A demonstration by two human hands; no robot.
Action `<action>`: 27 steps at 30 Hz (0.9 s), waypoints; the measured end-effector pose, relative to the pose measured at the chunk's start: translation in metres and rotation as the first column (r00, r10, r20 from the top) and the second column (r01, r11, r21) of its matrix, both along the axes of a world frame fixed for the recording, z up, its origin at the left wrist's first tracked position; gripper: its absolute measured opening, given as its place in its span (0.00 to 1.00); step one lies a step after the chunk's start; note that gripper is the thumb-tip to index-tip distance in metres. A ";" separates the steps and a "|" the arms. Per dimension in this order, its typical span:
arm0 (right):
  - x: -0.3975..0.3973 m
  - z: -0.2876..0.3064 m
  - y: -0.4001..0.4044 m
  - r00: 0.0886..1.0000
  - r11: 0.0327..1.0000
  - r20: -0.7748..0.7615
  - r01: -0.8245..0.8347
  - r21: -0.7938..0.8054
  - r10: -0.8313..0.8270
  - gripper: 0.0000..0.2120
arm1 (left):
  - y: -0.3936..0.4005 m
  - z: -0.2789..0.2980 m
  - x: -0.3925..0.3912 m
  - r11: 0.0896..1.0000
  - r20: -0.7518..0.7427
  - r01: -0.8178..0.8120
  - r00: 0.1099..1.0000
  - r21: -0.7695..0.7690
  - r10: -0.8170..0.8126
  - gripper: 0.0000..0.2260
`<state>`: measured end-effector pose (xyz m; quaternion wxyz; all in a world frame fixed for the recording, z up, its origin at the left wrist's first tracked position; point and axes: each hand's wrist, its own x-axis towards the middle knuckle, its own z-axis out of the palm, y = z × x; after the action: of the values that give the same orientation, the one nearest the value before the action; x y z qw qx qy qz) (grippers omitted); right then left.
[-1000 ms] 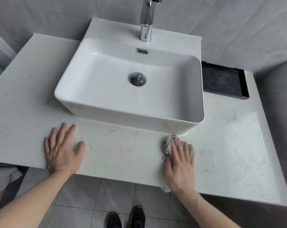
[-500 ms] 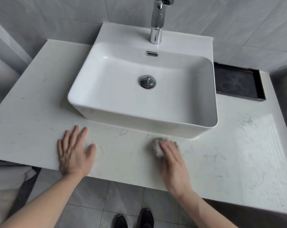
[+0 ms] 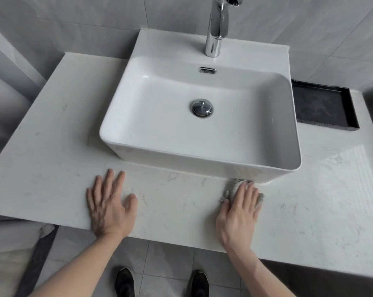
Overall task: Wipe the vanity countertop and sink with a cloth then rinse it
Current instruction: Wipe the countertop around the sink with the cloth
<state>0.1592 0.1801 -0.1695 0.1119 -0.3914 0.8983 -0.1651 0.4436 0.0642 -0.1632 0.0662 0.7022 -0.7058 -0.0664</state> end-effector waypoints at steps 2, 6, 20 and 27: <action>0.034 0.003 -0.012 0.995 0.995 0.006 -0.104 -0.004 0.104 0.33 | 0.000 -0.001 0.001 1.000 0.008 0.005 1.000 0.001 -0.005 0.32; 0.087 0.005 -0.038 0.978 0.980 0.059 -0.198 -0.018 0.199 0.31 | -0.001 0.000 0.001 1.000 0.011 0.016 1.000 0.018 -0.016 0.32; 0.047 0.006 0.029 0.949 0.949 -0.023 -0.313 0.041 0.314 0.30 | -0.001 0.009 0.002 0.994 0.019 0.056 0.998 0.098 -0.058 0.32; -0.023 0.016 0.039 0.997 0.979 -0.045 0.064 0.194 -0.056 0.31 | -0.002 0.007 0.003 0.993 0.013 0.057 0.998 0.104 -0.058 0.32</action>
<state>0.1367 0.2193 -0.1537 0.1270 -0.3545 0.9236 -0.0718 0.4463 0.0620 -0.1558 0.0222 0.6845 -0.7219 -0.0990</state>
